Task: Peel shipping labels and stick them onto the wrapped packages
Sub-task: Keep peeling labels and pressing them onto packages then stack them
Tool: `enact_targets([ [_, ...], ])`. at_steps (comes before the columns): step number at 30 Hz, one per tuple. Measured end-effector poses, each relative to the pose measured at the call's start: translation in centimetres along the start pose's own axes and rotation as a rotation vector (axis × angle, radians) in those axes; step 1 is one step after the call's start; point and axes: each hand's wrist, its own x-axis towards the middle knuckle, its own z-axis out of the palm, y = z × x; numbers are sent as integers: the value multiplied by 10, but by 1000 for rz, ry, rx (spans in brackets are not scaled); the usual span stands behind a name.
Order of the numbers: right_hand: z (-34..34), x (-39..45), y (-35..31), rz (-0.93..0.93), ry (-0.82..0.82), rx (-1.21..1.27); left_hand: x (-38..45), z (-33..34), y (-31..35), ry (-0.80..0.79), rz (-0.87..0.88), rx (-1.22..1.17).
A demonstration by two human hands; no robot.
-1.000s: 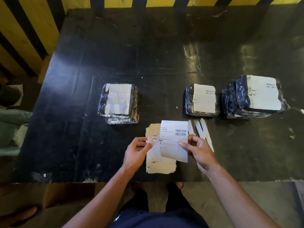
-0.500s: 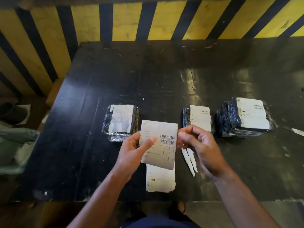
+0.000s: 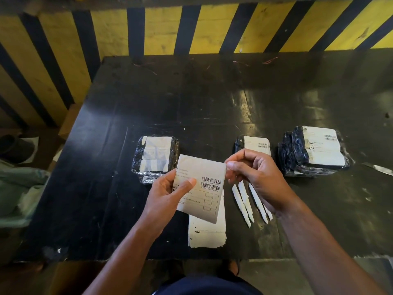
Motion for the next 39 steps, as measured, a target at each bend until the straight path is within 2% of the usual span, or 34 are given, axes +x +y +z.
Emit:
enact_targets([
  [7,0,-1,2,15,-30,34,-1,0,-1,-14,-6,-3],
  [13,2,-4,2,62,-88,168,0,4,0,-16,-29,-32],
  [15,4,-6,2,79,-98,242,2,8,-4,119,40,76],
  [17,8,-7,2,90,-85,284,3,10,-6,305,167,225],
  [18,10,-8,2,95,-78,290,3,12,-5,346,241,252],
  [21,17,-9,4,93,-73,296,-2,22,7,195,371,270],
  [23,21,-9,5,84,-82,311,-5,30,15,72,379,249],
  [25,24,-9,5,65,-84,307,-5,35,18,21,369,200],
  [35,31,-12,8,-6,-12,173,-4,29,21,1,239,31],
  [39,37,-11,10,-3,11,159,-3,31,21,59,192,30],
])
